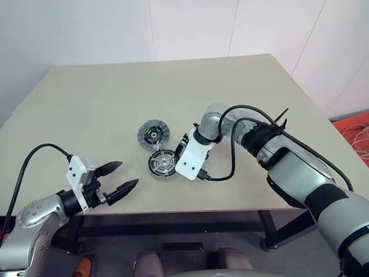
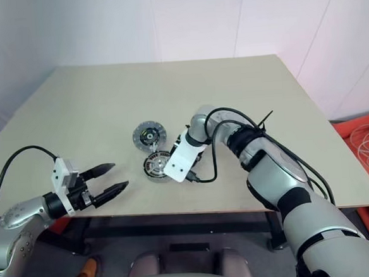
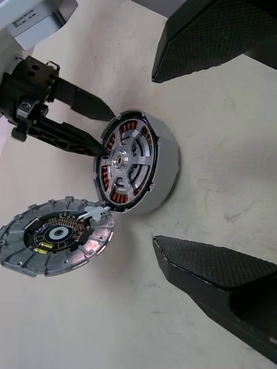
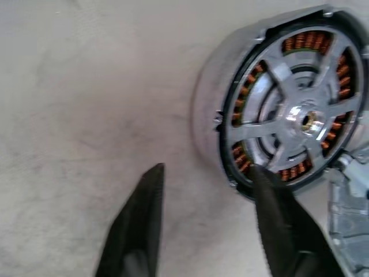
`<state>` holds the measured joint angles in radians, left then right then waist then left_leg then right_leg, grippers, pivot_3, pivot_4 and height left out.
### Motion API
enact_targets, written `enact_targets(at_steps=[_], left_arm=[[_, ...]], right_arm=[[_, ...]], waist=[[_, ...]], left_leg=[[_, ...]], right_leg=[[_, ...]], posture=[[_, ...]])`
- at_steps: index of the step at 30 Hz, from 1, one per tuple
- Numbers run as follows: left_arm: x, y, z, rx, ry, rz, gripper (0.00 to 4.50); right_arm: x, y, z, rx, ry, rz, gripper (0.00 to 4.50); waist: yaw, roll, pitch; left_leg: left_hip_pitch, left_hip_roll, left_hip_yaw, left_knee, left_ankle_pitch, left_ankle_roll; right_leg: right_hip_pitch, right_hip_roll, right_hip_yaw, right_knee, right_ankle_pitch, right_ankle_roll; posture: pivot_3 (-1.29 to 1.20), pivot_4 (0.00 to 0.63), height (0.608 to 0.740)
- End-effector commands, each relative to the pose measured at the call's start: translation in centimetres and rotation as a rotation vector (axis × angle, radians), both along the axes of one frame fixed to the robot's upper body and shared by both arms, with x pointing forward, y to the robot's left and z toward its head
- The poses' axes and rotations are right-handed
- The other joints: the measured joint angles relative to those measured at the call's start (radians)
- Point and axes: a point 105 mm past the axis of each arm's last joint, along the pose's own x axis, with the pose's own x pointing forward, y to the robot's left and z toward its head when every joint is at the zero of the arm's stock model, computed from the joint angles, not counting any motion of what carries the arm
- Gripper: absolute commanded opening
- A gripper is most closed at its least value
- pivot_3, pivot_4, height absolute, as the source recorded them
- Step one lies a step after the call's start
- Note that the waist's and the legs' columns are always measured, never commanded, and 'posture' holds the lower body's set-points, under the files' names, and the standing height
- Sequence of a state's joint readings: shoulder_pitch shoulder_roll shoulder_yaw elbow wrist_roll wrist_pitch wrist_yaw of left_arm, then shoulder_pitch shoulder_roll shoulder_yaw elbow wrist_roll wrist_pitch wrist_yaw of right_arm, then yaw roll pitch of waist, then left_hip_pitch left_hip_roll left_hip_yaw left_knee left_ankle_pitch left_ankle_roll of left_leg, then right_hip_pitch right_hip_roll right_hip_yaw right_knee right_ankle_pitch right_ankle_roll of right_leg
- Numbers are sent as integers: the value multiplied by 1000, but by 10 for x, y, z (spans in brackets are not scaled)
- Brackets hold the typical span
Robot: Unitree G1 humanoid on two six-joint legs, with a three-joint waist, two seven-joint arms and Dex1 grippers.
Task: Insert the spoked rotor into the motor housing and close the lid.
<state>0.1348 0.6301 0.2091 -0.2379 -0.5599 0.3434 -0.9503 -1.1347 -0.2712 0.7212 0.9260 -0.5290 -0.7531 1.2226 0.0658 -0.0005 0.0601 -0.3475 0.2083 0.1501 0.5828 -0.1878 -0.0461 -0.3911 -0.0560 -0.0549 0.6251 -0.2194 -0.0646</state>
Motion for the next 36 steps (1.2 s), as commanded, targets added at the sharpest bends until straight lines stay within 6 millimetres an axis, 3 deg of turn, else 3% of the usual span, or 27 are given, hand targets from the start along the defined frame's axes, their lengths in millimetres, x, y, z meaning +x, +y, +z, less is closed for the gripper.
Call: enact_targets(at_steps=[1,4,6,12,18,30,36], left_arm=[[3,5,12,24,-66,19,4500],[3,4,12,25,-69,21,4500],[3,4,12,25,-72,22,4500],[6,3,13,27,-83,21,4500],[8,2,13,29,-87,17,4500],[20,-2,14,27,-100,-1,4500],[24,2,16,33,-109,2,4500]], right_arm=[[1,4,7,-2,-9,0,1474],[-3,7,8,10,8,1,459],[-6,9,8,15,23,-2,38],[-9,19,11,49,43,-61,4],[-12,27,26,93,67,-181,4],[-22,14,53,82,141,-552,4],[-32,13,51,82,198,-592,4]], waist=[[2,0,0],[1,-1,0],[1,0,0],[1,0,0],[-1,0,0],[6,0,0],[6,0,0]], left_leg=[[0,0,0,0,0,0],[0,0,0,0,-1,1],[0,0,0,0,-1,1],[1,0,0,1,-1,1],[1,1,0,1,-1,1],[-1,1,0,0,0,1],[0,1,0,0,0,0]], right_leg=[[0,0,0,0,0,0],[1,0,0,-1,0,0],[0,0,0,-1,0,0],[1,0,0,0,0,0],[1,1,0,0,0,0],[0,1,0,0,0,0],[0,0,0,0,0,0]], posture=[[0,0,740],[0,0,740],[0,0,740],[0,0,740],[0,0,740],[0,0,740],[0,0,740]])
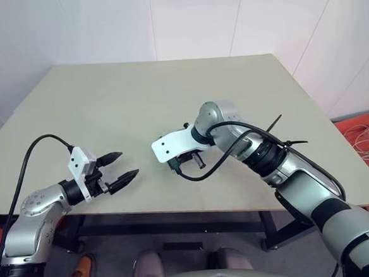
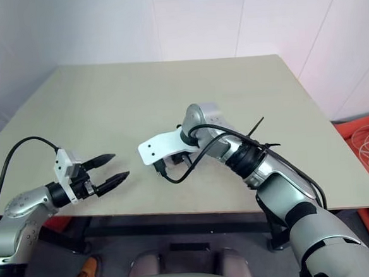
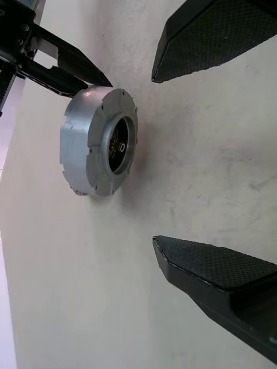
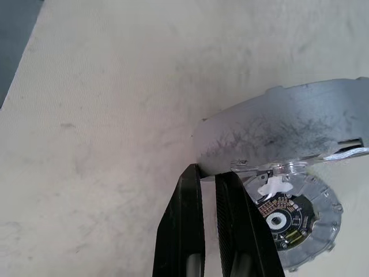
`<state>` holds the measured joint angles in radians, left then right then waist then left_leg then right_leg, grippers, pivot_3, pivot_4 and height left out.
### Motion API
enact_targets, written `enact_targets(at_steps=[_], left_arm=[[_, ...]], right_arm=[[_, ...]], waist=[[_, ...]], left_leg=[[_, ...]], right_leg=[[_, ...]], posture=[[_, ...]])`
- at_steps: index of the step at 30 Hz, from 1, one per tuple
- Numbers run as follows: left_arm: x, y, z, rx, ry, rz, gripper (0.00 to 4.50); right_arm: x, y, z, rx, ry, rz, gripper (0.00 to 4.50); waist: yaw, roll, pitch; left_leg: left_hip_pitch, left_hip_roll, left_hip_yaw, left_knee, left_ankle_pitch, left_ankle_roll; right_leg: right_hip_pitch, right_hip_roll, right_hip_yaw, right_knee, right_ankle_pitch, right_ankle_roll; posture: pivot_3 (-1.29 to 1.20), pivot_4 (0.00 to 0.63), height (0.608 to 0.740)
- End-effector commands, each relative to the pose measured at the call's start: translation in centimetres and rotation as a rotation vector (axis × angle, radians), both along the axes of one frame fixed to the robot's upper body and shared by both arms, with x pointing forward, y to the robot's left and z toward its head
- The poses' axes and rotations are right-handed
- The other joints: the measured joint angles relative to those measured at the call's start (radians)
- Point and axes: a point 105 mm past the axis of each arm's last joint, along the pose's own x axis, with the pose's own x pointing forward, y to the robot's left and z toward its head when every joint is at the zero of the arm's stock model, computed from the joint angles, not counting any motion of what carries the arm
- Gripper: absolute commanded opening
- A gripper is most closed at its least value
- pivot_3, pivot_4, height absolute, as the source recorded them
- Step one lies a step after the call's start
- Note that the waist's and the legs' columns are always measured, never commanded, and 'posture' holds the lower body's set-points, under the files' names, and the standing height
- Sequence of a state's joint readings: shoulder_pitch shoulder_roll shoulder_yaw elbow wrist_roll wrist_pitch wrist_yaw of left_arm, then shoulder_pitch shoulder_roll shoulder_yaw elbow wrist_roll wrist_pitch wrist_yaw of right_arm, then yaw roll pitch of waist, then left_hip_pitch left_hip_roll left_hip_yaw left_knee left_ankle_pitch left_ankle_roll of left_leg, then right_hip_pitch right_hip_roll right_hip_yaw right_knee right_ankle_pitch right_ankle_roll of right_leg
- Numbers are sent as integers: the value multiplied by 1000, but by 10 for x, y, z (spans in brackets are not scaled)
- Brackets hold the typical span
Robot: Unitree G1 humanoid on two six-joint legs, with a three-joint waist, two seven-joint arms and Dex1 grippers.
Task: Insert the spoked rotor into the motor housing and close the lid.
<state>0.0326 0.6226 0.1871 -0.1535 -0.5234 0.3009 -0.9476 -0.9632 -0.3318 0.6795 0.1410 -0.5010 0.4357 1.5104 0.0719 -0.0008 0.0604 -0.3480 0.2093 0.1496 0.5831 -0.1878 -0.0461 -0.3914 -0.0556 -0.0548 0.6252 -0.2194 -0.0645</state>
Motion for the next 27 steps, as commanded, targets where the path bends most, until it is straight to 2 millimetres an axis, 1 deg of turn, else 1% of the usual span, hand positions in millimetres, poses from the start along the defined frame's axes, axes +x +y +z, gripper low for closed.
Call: enact_targets(at_steps=[1,3,7,10,13,16,18,19,20,25,27], left_arm=[[4,2,9,19,-51,-4,4500],[4,4,9,23,-51,2,4500],[1,6,9,24,-53,15,4500],[-1,8,9,24,-53,25,4500],[-3,8,9,23,-54,34,4500],[-5,9,9,22,-54,41,4500],[-6,9,9,22,-53,42,4500],[-6,9,8,22,-52,44,4500],[-6,9,8,22,-51,44,4500],[-7,8,8,17,-50,45,4500],[-6,9,8,15,-48,46,4500]], right_arm=[[-8,10,15,59,2,9,4],[-8,13,11,69,16,-11,4],[0,19,-1,59,17,-35,4],[0,23,-9,44,9,-5,4],[3,30,-13,60,1,10,4],[3,35,-14,84,23,-11,4],[3,37,-12,91,17,-4,728],[3,37,-10,92,17,0,919],[2,38,-9,94,12,8,1254],[-4,44,11,138,-1,42,2973],[-6,42,19,138,-34,97,3670]], waist=[[0,0,0],[-1,0,0],[-2,0,0],[-1,0,0],[2,0,0],[2,0,0],[3,0,0],[2,0,0],[1,0,0],[0,0,0],[0,0,0]], left_leg=[[0,0,0,0,0,0],[0,0,0,-1,0,0],[0,0,0,-1,0,-1],[1,0,0,-1,0,-1],[3,1,0,-1,0,-1],[3,2,0,-1,0,-1],[4,3,0,-1,1,-1],[4,3,0,-1,1,-1],[4,3,0,-1,1,-1],[4,4,0,-2,1,-1],[3,4,0,-2,1,-1]], right_leg=[[0,0,0,0,0,0],[0,0,0,0,0,0],[-1,0,0,0,0,0],[0,0,0,0,0,0],[3,-1,0,0,0,0],[3,-1,0,0,0,0],[3,-1,0,0,0,0],[3,-1,0,0,0,0],[3,-1,0,0,0,0],[3,0,0,0,0,0],[2,0,0,0,0,0]], posture=[[0,0,740],[0,0,740],[0,0,740],[0,0,740],[0,0,740],[0,0,740],[0,0,740],[0,0,740],[0,0,740],[0,0,740],[0,0,740]])
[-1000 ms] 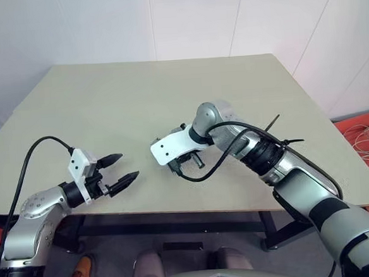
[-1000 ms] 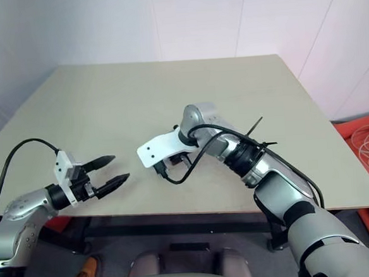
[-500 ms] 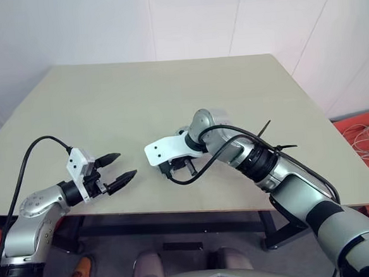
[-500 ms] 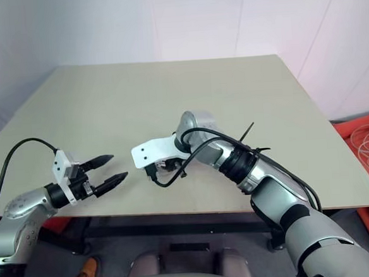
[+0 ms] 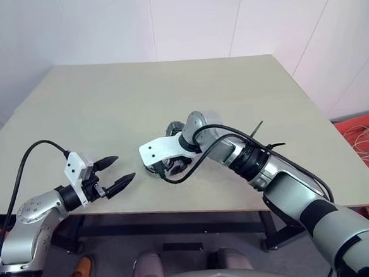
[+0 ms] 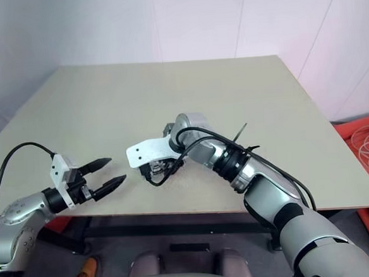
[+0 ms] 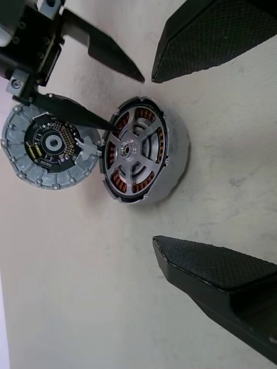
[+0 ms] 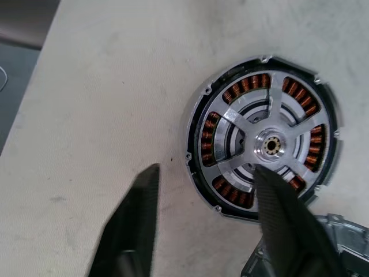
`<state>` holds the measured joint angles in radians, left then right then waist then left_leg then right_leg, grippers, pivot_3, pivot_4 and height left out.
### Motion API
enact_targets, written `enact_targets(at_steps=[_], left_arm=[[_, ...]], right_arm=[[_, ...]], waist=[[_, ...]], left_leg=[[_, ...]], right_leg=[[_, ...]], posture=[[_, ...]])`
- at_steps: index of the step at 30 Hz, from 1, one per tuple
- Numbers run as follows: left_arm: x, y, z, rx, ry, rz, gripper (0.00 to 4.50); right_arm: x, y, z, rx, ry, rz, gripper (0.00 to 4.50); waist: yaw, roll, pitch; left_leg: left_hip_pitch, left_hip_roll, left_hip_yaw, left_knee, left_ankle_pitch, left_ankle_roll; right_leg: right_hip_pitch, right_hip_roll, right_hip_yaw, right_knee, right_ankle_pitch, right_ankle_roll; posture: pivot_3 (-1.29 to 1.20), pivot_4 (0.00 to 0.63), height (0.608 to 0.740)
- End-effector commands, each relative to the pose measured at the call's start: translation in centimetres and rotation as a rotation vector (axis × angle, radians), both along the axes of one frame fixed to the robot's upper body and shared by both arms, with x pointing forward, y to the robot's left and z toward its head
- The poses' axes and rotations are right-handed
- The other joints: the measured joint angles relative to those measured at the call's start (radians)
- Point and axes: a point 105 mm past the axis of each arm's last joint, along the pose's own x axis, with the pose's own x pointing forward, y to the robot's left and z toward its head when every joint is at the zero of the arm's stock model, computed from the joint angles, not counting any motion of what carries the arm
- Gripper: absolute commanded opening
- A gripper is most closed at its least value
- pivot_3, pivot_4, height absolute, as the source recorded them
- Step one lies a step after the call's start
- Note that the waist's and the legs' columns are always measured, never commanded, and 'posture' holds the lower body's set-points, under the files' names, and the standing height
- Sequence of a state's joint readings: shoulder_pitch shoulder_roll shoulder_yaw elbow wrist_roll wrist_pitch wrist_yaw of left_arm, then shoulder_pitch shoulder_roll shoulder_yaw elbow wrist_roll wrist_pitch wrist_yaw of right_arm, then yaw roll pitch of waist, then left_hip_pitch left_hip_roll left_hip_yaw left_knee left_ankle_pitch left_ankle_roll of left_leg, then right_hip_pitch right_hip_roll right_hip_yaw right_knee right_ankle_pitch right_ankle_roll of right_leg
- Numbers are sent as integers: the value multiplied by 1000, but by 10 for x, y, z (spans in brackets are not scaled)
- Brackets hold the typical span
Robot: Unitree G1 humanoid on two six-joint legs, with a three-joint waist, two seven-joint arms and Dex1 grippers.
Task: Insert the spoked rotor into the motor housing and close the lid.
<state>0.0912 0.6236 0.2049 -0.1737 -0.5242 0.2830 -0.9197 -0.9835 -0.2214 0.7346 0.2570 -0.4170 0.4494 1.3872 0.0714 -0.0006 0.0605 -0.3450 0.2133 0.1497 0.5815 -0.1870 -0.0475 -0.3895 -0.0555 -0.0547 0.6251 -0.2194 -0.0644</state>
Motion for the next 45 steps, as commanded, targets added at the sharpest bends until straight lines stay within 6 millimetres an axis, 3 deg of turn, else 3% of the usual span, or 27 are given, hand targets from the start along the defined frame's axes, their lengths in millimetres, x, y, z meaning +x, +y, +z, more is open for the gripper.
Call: enact_targets(at_steps=[1,2,3,8,16,22,25,36,45], left_arm=[[1,2,14,-2,-51,-1,4500],[1,2,15,-9,-46,-5,4500],[0,2,15,-12,-42,-11,4500],[-3,3,13,-3,-37,-15,4500],[-3,1,13,-3,-41,-13,4500],[-6,3,14,2,-41,-6,4500],[-6,3,14,3,-41,-3,4500],[-7,4,14,6,-44,3,4500],[-5,2,15,5,-48,-5,4500]], right_arm=[[-1,6,36,59,-113,110,4030],[-1,4,37,57,-118,123,4410],[-1,0,35,40,-122,143,4463],[12,-13,23,-30,-214,210,4463],[12,-18,-4,-83,-225,337,4463],[13,-17,-12,-83,-215,359,4463],[15,-18,-19,-94,-213,359,3835],[17,-17,-26,-92,-206,340,76],[17,-17,-24,-99,-215,331,8]], waist=[[0,0,0],[0,0,0],[1,0,0],[-1,0,0],[-2,0,0],[-3,0,0],[-3,0,0],[-3,-1,-1],[-3,-1,-1]], left_leg=[[0,0,0,0,0,0],[0,0,0,0,0,0],[0,0,0,0,0,0],[1,0,0,0,0,0],[0,0,0,0,0,0],[0,0,0,0,0,0],[0,1,0,0,0,0],[6,1,1,0,0,0],[6,1,1,0,0,0]], right_leg=[[0,0,0,0,0,0],[0,0,0,0,0,0],[0,0,0,0,0,0],[1,0,0,0,0,0],[0,0,0,0,0,0],[0,0,0,0,0,0],[0,0,0,0,0,0],[5,0,0,0,-1,1],[5,0,0,0,-2,3]], posture=[[0,0,740],[0,0,740],[0,0,740],[0,0,740],[0,0,740],[0,0,740],[0,0,740],[0,0,740],[0,0,740]])
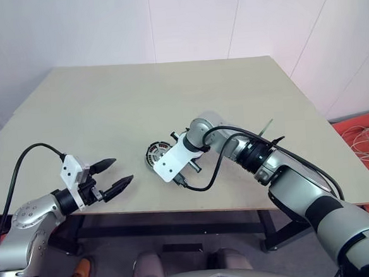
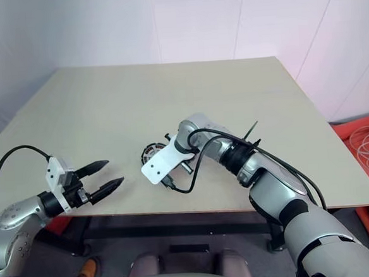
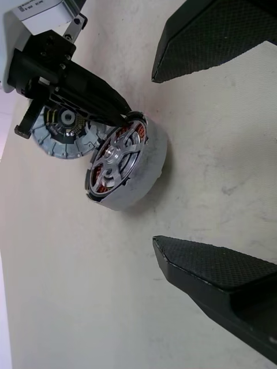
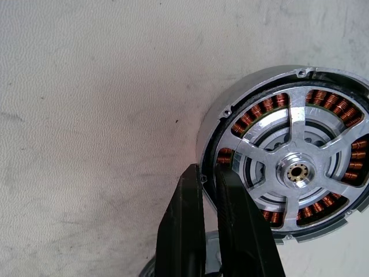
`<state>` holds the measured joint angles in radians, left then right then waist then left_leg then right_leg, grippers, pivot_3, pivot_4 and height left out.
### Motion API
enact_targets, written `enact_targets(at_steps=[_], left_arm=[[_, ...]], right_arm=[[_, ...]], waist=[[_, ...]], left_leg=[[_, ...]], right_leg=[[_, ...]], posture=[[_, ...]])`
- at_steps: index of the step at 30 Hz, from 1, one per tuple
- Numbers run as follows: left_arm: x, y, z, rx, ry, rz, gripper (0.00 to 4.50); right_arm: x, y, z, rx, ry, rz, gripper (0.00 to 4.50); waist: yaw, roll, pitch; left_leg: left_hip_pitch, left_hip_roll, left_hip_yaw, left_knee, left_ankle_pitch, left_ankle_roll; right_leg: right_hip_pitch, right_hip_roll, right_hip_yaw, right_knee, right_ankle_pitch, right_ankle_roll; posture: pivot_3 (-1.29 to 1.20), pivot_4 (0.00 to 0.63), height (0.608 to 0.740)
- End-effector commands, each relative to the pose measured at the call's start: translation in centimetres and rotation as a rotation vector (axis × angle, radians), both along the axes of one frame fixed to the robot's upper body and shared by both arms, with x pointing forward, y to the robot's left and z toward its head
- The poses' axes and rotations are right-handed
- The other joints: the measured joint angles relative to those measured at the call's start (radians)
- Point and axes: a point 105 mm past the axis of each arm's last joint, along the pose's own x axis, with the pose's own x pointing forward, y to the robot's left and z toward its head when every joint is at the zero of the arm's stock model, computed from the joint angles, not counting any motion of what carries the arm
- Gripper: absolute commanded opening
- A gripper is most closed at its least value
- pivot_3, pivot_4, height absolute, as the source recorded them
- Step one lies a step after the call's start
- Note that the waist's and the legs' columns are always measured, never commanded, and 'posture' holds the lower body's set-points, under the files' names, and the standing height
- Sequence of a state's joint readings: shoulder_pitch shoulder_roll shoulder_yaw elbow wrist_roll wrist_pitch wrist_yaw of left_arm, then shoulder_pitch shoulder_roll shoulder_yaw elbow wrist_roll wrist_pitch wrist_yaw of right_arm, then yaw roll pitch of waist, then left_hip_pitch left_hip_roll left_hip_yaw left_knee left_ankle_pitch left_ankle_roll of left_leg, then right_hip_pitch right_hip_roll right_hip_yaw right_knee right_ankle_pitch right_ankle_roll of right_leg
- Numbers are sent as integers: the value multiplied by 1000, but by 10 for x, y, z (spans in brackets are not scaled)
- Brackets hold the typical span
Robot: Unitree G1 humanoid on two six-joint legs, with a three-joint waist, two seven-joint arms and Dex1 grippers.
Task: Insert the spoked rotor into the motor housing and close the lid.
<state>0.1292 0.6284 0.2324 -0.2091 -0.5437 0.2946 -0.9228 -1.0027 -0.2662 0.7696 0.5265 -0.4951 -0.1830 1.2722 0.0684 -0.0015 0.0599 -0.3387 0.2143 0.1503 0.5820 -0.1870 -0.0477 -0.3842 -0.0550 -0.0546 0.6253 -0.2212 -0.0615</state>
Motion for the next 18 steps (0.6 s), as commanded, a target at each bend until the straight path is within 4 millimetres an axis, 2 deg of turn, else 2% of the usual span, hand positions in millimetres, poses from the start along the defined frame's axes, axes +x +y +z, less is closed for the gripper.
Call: enact_targets(at_steps=[1,8,18], left_arm=[[3,-1,12,12,-51,-11,4500],[5,-2,12,12,-53,-16,4500],[12,-4,12,11,-53,-29,4500]], right_arm=[[3,-2,3,-11,-15,-23,8],[3,4,27,59,-10,-96,8],[-11,-6,48,53,-13,-117,8]], waist=[[0,0,0],[2,0,0],[2,0,0]], left_leg=[[0,0,0,0,0,0],[-3,0,0,0,0,0],[-8,0,0,0,0,0]], right_leg=[[0,0,0,0,0,0],[-2,0,0,0,2,-3],[-7,0,0,-1,2,-3]], posture=[[0,0,740],[0,0,740],[0,0,740]])
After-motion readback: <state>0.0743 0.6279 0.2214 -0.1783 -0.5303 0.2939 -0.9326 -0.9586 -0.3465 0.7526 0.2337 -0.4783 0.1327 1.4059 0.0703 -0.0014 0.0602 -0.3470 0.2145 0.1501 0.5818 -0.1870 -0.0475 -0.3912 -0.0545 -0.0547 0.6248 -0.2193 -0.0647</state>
